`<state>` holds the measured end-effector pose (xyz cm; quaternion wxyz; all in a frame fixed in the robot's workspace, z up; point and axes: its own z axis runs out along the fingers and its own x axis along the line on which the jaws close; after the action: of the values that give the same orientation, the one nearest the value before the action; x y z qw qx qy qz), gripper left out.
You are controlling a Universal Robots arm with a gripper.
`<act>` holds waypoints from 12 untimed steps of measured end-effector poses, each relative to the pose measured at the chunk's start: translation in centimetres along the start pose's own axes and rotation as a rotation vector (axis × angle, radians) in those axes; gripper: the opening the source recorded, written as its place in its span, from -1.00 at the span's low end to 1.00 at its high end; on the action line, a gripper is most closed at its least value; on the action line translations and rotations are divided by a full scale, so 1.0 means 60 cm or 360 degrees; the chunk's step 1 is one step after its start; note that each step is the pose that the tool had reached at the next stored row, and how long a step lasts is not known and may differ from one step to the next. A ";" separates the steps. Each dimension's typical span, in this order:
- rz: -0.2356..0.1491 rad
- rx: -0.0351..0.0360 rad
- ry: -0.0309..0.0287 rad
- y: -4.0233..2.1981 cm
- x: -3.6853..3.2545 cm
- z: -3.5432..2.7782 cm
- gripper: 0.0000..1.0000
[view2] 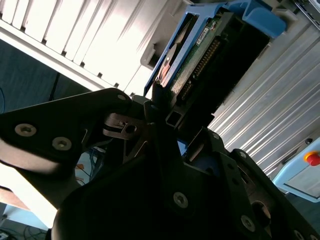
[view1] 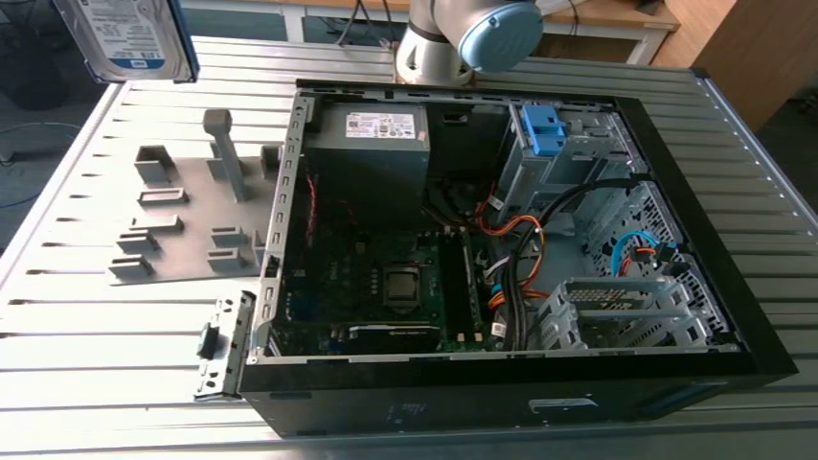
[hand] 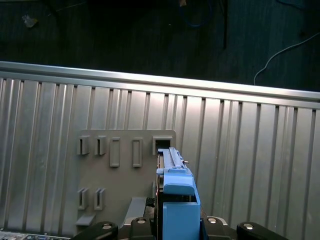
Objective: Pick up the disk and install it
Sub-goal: 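Pick up the disk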
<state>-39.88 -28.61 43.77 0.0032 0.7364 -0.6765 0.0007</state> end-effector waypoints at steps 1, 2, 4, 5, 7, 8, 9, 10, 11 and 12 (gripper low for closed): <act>0.0000 0.0000 -0.00003 0.000 0.000 -0.001 -0.26; 0.0000 0.0000 -0.00004 0.000 0.000 -0.002 -0.26; 0.0000 0.0000 -0.00011 0.000 0.000 -0.004 -0.26; 0.0000 0.0000 -0.00014 0.000 0.000 -0.005 -0.26; 0.0000 0.0000 -0.00020 0.000 0.000 -0.007 -0.26; 0.0000 0.0000 -0.00025 0.000 0.000 -0.008 -0.26; 0.0000 0.0000 -0.00028 0.000 0.000 -0.009 -0.26; 0.0000 0.0000 -0.00032 0.000 0.000 -0.010 -0.26; 0.0000 0.0000 -0.00034 0.000 0.000 -0.011 -0.26; 0.0000 0.0000 -0.00036 0.000 0.000 -0.012 -0.26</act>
<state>-39.88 -28.61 44.52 0.0023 0.7364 -0.6765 -0.0001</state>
